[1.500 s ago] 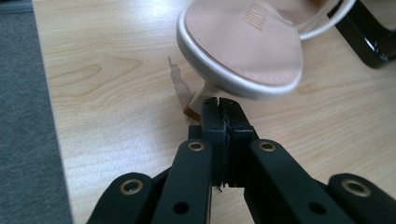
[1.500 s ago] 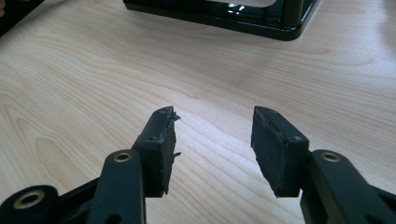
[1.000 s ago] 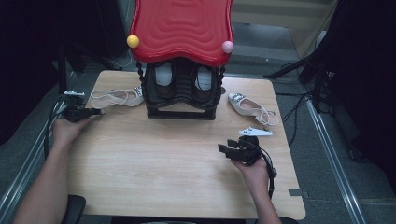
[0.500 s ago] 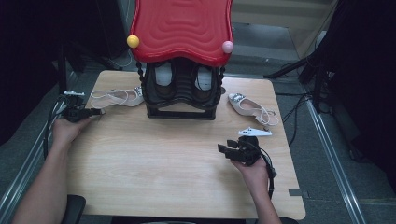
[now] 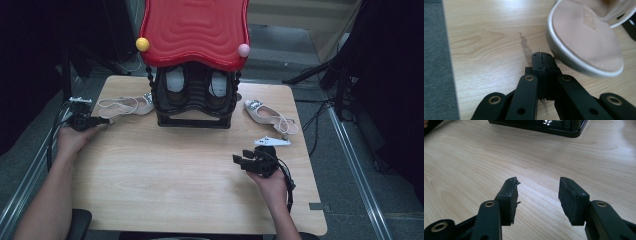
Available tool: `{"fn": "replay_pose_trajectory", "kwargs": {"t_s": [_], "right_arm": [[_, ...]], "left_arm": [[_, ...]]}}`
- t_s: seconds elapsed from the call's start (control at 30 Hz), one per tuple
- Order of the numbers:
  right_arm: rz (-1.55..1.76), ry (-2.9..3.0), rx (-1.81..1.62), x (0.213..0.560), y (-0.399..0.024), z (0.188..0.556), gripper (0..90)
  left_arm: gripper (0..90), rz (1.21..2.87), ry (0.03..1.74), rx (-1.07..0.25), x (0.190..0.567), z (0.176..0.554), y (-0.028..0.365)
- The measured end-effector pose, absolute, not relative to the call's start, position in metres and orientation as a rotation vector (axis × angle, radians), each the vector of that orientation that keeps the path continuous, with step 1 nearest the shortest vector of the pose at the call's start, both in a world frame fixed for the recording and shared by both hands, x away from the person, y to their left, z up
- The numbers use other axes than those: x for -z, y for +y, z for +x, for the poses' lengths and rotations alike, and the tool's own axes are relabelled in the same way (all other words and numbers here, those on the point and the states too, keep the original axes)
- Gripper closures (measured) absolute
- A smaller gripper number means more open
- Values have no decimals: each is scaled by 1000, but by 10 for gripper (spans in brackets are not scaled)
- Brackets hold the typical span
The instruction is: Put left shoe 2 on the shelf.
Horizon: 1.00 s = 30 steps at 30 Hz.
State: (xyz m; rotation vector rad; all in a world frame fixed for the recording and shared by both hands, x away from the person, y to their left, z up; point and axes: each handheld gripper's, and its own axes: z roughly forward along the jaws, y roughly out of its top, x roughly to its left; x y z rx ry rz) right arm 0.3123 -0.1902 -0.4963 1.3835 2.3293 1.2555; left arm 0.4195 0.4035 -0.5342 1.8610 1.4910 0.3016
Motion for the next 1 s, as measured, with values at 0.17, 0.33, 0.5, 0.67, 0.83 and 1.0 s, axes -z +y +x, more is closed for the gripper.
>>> {"fn": "replay_pose_trajectory", "kwargs": {"t_s": [0.17,0.33,0.5,0.67,0.83,1.0], "right_arm": [[1384,2330,-1253,496,-190,313,504],[1380,2334,-1257,496,-188,314,504],[1370,2342,-1261,495,-186,316,504],[1360,2352,-1262,495,-183,319,504],[1352,2357,-1269,494,-180,321,505],[1348,2355,-1281,494,-180,322,505]], "left_arm": [[900,1882,1481,-279,533,417,400],[887,1893,1476,-240,532,412,396],[875,1905,1450,-198,532,406,391],[859,1930,1412,-184,532,400,385],[837,1952,1365,-157,532,395,375],[816,1971,1352,-175,531,391,366]]}}
